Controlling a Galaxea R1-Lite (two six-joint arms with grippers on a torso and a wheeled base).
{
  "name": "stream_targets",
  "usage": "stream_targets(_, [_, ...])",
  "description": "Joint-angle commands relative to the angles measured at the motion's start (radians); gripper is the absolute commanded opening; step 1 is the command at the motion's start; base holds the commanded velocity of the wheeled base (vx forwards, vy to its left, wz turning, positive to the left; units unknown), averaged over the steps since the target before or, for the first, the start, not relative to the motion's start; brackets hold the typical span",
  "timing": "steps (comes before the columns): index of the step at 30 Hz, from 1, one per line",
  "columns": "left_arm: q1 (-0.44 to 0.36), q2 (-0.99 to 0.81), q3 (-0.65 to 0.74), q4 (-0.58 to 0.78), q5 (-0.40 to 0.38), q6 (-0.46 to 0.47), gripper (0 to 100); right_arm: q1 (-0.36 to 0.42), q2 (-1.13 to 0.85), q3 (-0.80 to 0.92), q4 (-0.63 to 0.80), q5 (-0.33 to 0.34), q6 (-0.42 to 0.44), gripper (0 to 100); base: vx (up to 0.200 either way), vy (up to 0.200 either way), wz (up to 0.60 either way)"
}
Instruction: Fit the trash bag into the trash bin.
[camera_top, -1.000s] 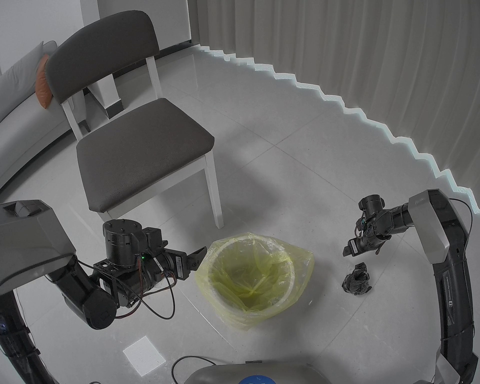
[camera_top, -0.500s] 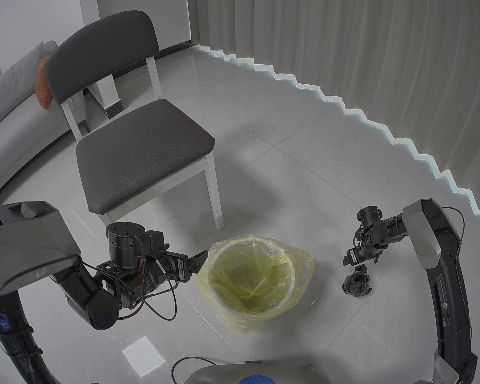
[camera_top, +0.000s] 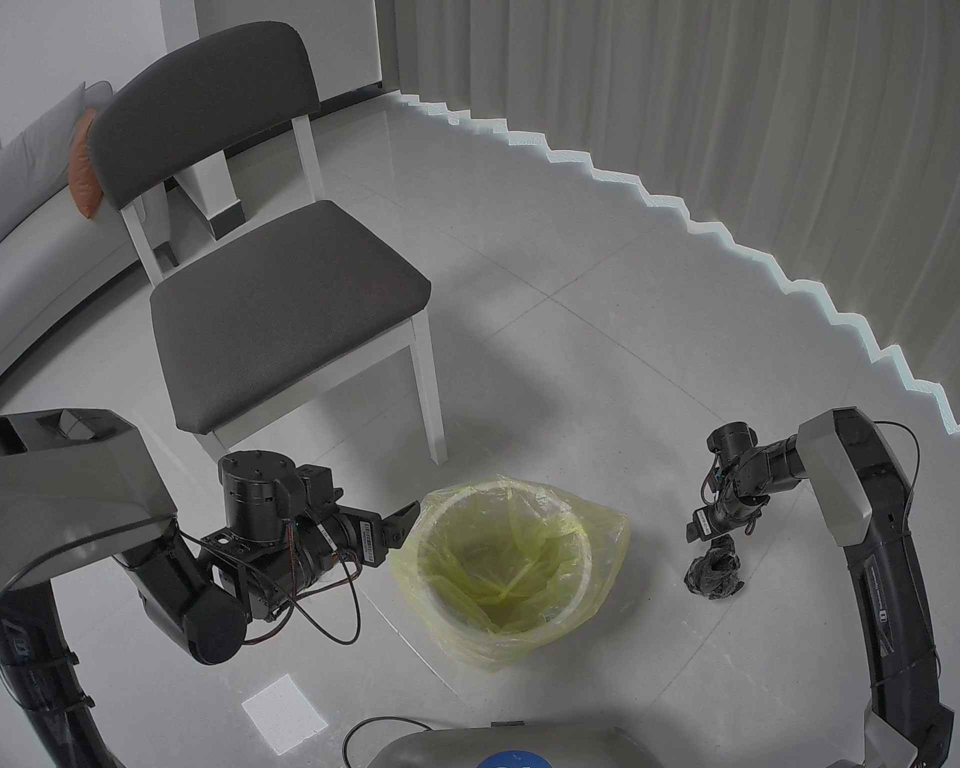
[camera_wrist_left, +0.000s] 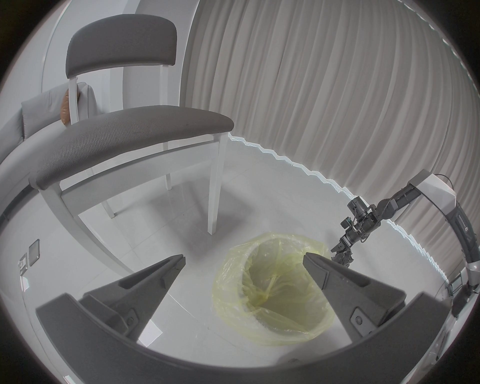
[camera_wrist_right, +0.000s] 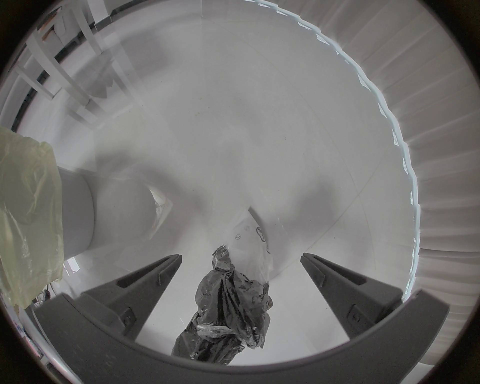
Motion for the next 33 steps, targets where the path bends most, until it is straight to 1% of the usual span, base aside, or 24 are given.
stream_targets(1, [-0.006,0.009,-0.001,-0.002,0.001,-0.001,100,0.000,0.047,-0.053,0.015,-0.019,0.006,100,0.000,0.000,0.00])
stream_targets(7, [-0.005,0.010,-0.001,-0.002,0.001,-0.001,100,0.000,0.072,-0.062,0.042,-0.023,0.003,100,0.000,0.000,0.00])
stream_targets(9, [-0.006,0.013,-0.001,-0.002,0.001,-0.002,100,0.000,0.092,-0.062,0.071,-0.037,0.004,100,0.000,0.000,0.00])
stream_targets(15, [-0.005,0.012,-0.004,-0.002,-0.001,-0.002,100,0.000,0.106,-0.062,0.148,-0.039,0.009,100,0.000,0.000,0.00])
stream_targets(24, [-0.005,0.013,-0.001,-0.002,-0.001,-0.004,100,0.002,0.106,-0.062,0.148,-0.042,0.017,100,0.000,0.000,0.00])
stream_targets(25, [-0.005,0.013,0.001,-0.002,-0.001,-0.004,100,0.002,0.106,-0.062,0.148,-0.042,0.015,0,0.000,0.000,0.00])
stream_targets(33, [-0.003,0.012,0.001,-0.002,-0.001,-0.004,100,0.002,0.101,-0.062,0.162,-0.043,0.020,0,0.000,0.000,0.00])
